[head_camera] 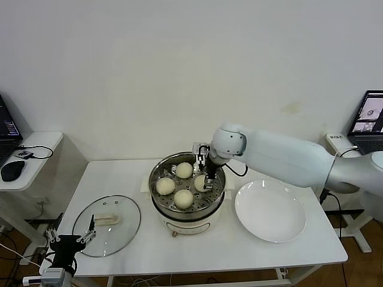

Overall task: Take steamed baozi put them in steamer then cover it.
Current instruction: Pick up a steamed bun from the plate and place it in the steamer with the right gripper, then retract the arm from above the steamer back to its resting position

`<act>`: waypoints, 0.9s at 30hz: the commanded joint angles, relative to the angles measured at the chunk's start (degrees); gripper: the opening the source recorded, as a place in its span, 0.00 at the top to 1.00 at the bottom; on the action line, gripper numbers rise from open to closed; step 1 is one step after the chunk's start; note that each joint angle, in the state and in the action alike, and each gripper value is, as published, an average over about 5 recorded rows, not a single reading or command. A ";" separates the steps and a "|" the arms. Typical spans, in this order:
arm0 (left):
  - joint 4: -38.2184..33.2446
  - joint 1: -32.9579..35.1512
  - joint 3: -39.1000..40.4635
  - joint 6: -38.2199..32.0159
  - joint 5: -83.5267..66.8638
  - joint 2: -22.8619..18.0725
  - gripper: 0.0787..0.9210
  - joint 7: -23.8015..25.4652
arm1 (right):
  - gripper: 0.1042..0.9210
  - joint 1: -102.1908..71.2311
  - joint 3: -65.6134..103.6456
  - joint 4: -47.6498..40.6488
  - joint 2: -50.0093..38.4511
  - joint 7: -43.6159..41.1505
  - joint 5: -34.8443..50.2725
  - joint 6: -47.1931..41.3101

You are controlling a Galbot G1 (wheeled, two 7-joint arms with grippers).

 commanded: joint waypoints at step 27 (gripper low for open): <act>5.97 -0.64 3.21 -5.14 7.30 -1.71 0.12 -1.59 | 0.12 -99.63 99.16 26.46 4.20 39.73 -15.54 50.32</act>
